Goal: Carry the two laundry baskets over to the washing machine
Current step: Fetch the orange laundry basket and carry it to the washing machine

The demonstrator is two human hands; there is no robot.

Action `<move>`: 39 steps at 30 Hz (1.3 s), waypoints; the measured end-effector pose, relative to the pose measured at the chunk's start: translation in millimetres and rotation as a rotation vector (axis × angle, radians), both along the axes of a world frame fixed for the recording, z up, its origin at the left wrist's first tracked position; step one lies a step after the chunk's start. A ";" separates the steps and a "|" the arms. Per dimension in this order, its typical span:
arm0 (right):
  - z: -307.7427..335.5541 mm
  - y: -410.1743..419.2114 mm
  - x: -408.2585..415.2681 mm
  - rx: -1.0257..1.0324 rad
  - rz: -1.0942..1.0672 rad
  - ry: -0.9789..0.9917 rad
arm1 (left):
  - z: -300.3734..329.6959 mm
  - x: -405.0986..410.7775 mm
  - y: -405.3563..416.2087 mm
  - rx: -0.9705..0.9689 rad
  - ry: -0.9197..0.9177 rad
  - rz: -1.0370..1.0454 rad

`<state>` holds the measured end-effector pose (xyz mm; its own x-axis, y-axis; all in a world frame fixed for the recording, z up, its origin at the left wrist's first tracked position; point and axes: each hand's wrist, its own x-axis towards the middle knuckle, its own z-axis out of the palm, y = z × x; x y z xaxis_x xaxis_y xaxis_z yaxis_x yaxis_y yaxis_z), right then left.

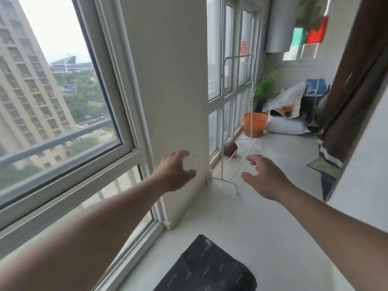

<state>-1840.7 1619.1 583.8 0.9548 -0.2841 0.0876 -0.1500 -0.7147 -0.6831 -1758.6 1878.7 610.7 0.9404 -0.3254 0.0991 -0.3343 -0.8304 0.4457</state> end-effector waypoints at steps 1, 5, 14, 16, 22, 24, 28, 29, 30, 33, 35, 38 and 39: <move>-4.5 -15.4 10.3 -0.007 -0.029 0.017 | -3.2 19.5 -17.3 -0.005 0.003 -0.031; -6.8 -78.0 61.5 -0.036 -0.141 0.057 | -8.0 96.7 -84.0 -0.040 0.035 -0.147; 19.4 -198.2 187.2 -0.120 -0.333 0.002 | 18.1 256.0 -222.5 -0.045 0.026 -0.298; 11.6 -223.9 207.5 -0.121 -0.342 0.026 | 13.8 285.5 -255.7 -0.055 0.043 -0.316; -7.7 -329.7 283.3 -0.098 -0.392 0.014 | -3.6 369.6 -363.0 -0.074 0.070 -0.330; -15.2 -369.3 313.1 -0.099 -0.384 -0.002 | -8.7 397.8 -401.1 -0.054 0.063 -0.322; -21.6 -458.9 382.1 -0.037 -0.370 -0.037 | -6.8 460.3 -492.8 -0.032 0.047 -0.305; -19.7 -486.4 401.4 -0.035 -0.359 -0.024 | -1.2 478.1 -522.5 -0.021 0.043 -0.301; -18.2 -509.5 418.1 -0.049 -0.344 -0.007 | 4.0 493.6 -546.1 -0.016 0.041 -0.304; -11.2 -578.9 470.2 -0.083 -0.331 0.024 | 16.8 538.5 -615.2 -0.005 0.024 -0.300; -4.7 -620.3 508.1 -0.066 -0.339 0.028 | 20.3 568.4 -655.2 0.007 0.018 -0.310; -3.3 -663.6 563.4 -0.046 -0.325 0.030 | 17.8 613.3 -700.1 0.070 0.014 -0.348; -3.1 -671.4 576.1 -0.038 -0.315 0.023 | 17.5 624.5 -708.2 0.085 0.016 -0.356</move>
